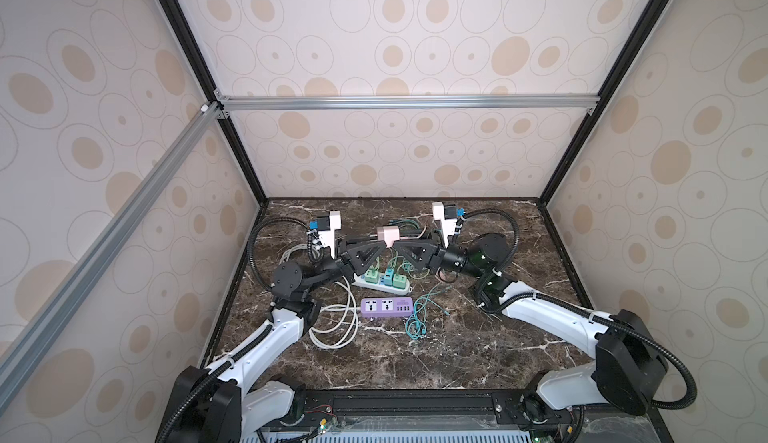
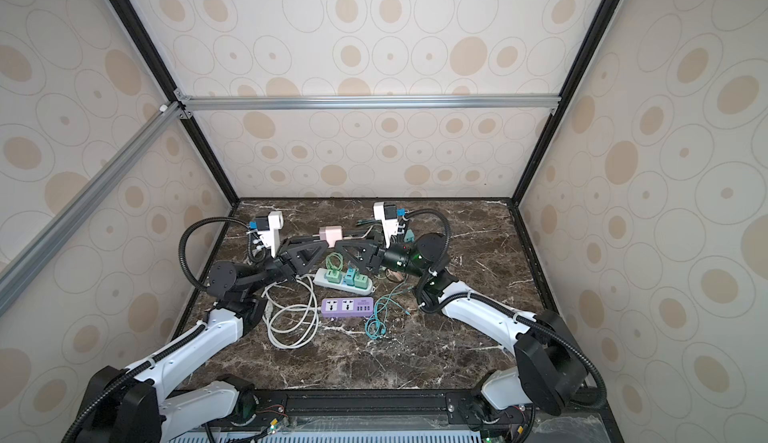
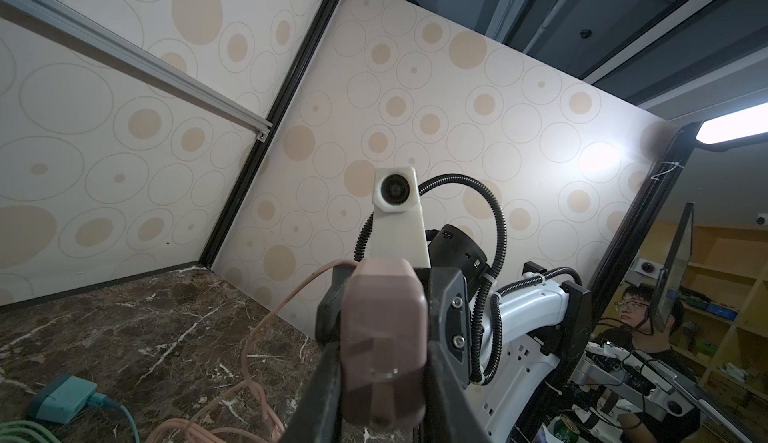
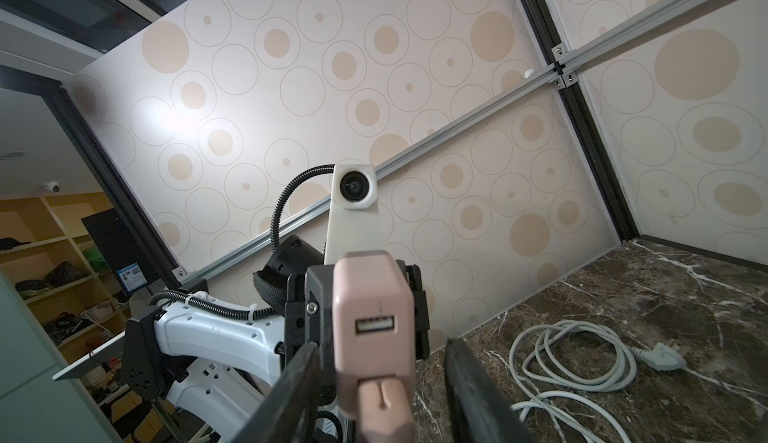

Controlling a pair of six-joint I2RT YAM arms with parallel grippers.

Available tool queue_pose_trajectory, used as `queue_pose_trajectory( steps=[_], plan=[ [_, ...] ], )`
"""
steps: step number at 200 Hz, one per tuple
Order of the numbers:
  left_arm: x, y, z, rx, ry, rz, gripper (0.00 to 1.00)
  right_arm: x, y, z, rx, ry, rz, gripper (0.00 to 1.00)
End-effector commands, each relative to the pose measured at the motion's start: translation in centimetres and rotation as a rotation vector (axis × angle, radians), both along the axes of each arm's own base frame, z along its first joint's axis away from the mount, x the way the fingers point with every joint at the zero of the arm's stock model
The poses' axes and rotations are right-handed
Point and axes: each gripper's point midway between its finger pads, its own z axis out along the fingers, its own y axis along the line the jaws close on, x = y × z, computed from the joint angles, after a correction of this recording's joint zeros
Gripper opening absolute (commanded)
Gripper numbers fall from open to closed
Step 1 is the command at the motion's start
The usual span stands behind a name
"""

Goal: Insert the plug
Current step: 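Raise and rotate the pink charger prongs-down between both grippers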

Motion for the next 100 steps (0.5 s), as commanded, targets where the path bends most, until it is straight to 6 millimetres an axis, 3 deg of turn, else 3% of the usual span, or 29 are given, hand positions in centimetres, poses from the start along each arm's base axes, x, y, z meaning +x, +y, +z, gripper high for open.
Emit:
queue_pose_trajectory(
  steps=[1,100],
  plan=[
    [-1.1,0.0,1.4,-0.035,-0.062,-0.021,0.0,-0.6,-0.3,2.6,0.05,-0.066,0.013,0.47],
    [-1.0,0.0,1.2,-0.047,-0.059,-0.017,0.0,-0.8,0.8,2.3,0.02,-0.061,0.067,0.4]
  ],
)
